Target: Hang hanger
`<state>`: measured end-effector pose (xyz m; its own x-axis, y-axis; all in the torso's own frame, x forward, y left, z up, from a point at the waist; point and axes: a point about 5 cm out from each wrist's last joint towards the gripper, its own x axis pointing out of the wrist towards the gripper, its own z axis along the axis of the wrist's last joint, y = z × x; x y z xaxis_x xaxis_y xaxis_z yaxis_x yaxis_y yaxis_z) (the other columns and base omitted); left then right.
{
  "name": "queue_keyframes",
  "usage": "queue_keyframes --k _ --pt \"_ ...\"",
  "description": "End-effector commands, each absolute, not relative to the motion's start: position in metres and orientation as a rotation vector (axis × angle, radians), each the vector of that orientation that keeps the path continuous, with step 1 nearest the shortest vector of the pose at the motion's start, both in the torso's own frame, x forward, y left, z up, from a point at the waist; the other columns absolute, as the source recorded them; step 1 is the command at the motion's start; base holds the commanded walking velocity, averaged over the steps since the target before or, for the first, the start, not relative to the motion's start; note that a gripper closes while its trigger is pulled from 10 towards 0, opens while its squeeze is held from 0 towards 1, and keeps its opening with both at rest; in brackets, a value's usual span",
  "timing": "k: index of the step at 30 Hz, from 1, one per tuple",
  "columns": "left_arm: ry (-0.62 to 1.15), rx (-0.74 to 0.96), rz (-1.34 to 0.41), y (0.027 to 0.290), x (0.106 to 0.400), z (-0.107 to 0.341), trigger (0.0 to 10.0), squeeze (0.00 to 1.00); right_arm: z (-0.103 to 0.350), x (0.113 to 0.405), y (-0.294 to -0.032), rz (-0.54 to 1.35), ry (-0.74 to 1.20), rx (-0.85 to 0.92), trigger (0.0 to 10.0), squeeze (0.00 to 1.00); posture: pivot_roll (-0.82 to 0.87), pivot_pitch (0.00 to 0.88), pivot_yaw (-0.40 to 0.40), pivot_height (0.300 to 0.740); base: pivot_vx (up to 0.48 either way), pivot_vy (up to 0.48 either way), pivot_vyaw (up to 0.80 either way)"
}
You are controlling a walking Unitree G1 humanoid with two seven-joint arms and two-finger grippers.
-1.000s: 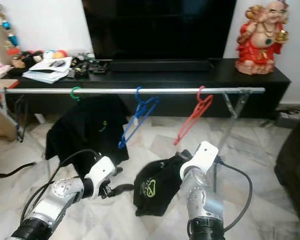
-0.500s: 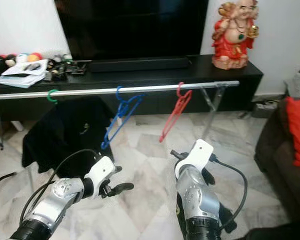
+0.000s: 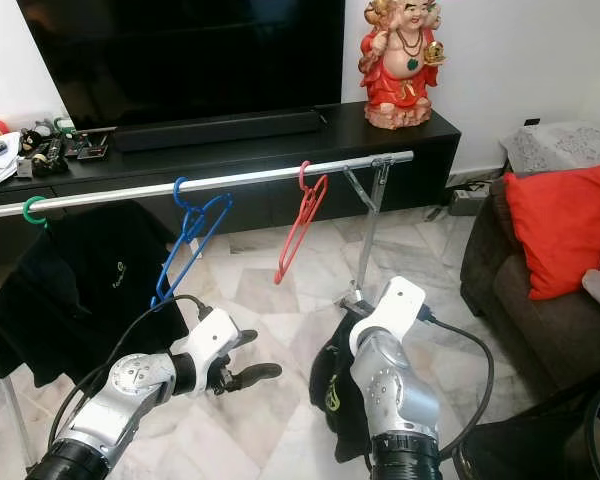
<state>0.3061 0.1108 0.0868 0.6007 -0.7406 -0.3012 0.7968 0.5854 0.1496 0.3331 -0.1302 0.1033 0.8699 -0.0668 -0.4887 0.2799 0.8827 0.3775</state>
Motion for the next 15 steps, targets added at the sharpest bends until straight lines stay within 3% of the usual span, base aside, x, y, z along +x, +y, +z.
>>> queue_keyframes --k 1,5,15 --pt "0.199 0.289 -0.880 0.1149 0.3074 0.0889 10.0 0.00 0.1200 0.3389 -0.1229 -0.148 0.435 0.455 10.0 0.00 0.05 0.012 0.065 0.740 0.000 -0.360 -0.80" --pt "0.191 0.294 -0.860 0.1151 0.3101 0.0914 10.0 0.00 0.1207 0.3399 -0.1227 -0.144 0.433 0.453 10.0 0.00 0.05 0.005 0.061 0.740 0.000 -0.480 -0.80" --pt "0.200 0.286 -0.871 0.1137 0.3087 0.0895 10.0 0.00 0.1224 0.3427 -0.1190 -0.111 0.439 0.421 10.0 0.00 0.05 0.006 0.049 0.740 0.000 0.000 -0.80"
